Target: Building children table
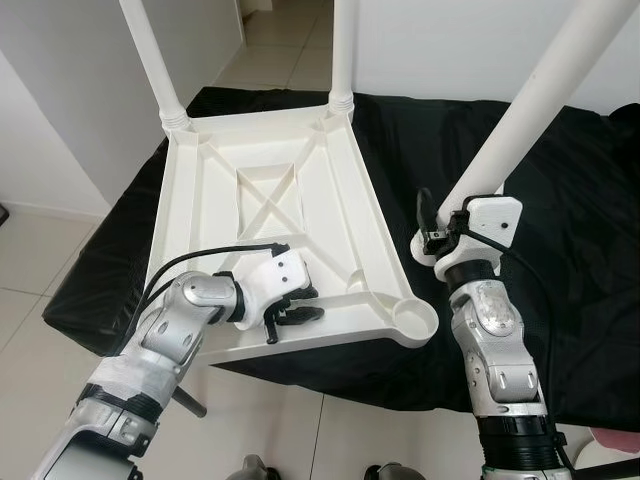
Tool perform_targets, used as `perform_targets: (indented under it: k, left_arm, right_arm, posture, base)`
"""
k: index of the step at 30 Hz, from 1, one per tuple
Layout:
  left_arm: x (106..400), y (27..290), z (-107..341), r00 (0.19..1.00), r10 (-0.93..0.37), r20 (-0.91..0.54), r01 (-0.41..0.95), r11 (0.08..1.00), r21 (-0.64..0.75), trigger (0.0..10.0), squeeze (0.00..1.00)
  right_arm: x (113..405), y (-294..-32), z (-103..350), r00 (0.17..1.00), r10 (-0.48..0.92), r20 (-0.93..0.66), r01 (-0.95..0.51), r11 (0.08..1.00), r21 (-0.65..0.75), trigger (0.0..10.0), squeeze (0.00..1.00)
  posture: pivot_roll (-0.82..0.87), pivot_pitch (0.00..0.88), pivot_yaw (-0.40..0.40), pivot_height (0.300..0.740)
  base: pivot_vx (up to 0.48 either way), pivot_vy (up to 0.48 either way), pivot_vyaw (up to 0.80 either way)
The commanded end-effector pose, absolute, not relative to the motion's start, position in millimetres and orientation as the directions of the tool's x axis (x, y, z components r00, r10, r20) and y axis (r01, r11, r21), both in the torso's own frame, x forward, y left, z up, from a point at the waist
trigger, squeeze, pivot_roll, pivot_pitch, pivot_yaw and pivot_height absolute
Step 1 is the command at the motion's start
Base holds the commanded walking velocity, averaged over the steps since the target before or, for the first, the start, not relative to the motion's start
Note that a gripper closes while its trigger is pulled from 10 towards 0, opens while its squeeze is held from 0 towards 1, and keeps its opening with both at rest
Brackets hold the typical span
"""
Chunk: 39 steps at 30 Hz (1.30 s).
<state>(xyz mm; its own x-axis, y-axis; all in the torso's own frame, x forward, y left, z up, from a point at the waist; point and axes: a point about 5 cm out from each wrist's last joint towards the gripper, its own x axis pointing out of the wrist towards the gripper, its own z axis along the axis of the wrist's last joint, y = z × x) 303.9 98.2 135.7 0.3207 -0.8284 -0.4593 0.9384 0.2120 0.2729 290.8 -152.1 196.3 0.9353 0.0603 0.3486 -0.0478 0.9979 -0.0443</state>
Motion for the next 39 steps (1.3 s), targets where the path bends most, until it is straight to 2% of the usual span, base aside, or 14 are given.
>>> perform_targets:
  k: [1, 2, 6, 7, 9, 13, 19, 26, 30, 33, 39]
  left_arm:
    - [319, 102, 136, 0.528, -0.741, -0.416, 0.841, 0.387, 0.379, 10.0, 0.0]
    - [324, 102, 138, 0.556, -0.725, -0.408, 0.824, 0.414, 0.387, 10.0, 0.0]
    - [324, 102, 138, 0.556, -0.725, -0.408, 0.824, 0.414, 0.387, 10.0, 0.0]
    - [330, 102, 142, 0.591, -0.707, -0.387, 0.799, 0.451, 0.397, 10.0, 0.0]
    - [330, 102, 142, 0.591, -0.707, -0.387, 0.799, 0.451, 0.397, 10.0, 0.0]
    - [341, 104, 150, 0.65, -0.676, -0.347, 0.752, 0.505, 0.423, 10.0, 0.0]
    - [344, 106, 155, 0.672, -0.668, -0.319, 0.729, 0.522, 0.444, 10.0, 0.0]
    - [346, 109, 159, 0.671, -0.67, -0.319, 0.731, 0.523, 0.438, 10.0, 0.0]
    - [335, 109, 170, 0.632, -0.738, -0.237, 0.763, 0.539, 0.357, 10.0, 0.0]
    - [327, 110, 175, 0.614, -0.765, -0.195, 0.772, 0.532, 0.347, 10.0, 0.0]
    - [311, 109, 182, 0.609, -0.785, -0.117, 0.777, 0.559, 0.291, 10.0, 0.0]
  right_arm:
    - [290, -150, 198, 0.933, 0.065, 0.354, -0.054, 0.998, -0.042, 10.0, 0.0]
    - [289, -150, 198, 0.933, 0.062, 0.355, -0.051, 0.998, -0.041, 10.0, 0.0]
    - [289, -150, 198, 0.933, 0.062, 0.355, -0.051, 0.998, -0.041, 10.0, 0.0]
    - [289, -150, 198, 0.933, 0.059, 0.356, -0.048, 0.998, -0.039, 10.0, 0.0]
    - [289, -150, 198, 0.933, 0.059, 0.356, -0.048, 0.998, -0.039, 10.0, 0.0]
    - [286, -151, 196, 0.934, 0.057, 0.352, -0.048, 0.998, -0.036, 10.0, 0.0]
    - [284, -149, 192, 0.938, 0.063, 0.341, -0.054, 0.998, -0.035, 10.0, 0.0]
    - [285, -147, 191, 0.939, 0.078, 0.334, -0.07, 0.997, -0.038, 10.0, 0.0]
    - [278, -143, 185, 0.938, 0.133, 0.319, -0.125, 0.991, -0.045, 10.0, 0.0]
    - [273, -142, 183, 0.937, 0.14, 0.319, -0.132, 0.99, -0.047, 10.0, 0.0]
    - [260, -142, 176, 0.937, 0.151, 0.315, -0.141, 0.988, -0.055, 10.0, 0.0]
  posture:
    - [-0.04, 0.064, 0.058, 0.74]
    - [-0.04, 0.065, 0.06, 0.74]
    - [-0.04, 0.065, 0.06, 0.74]
    - [-0.05, 0.064, 0.065, 0.74]
    - [-0.05, 0.064, 0.065, 0.74]
    - [-0.05, 0.064, 0.069, 0.74]
    - [-0.04, 0.065, 0.071, 0.74]
    - [-0.04, 0.065, 0.07, 0.74]
    - [-0.03, 0.07, 0.071, 0.74]
    - [-0.03, 0.07, 0.071, 0.74]
    - [-0.03, 0.065, 0.066, 0.74]
  base:
    - [0.0, 0.0, 0.0]
    - [0.0, 0.0, 0.0]
    - [0.0, 0.0, 0.0]
    - [0.0, 0.0, 0.0]
    - [0.0, 0.0, 0.0]
    - [0.0, 0.0, 0.0]
    - [0.0, 0.0, 0.0]
    - [0.0, 0.0, 0.0]
    - [0.0, 0.0, 0.0]
    - [0.0, 0.0, 0.0]
    - [0.0, 0.0, 0.0]
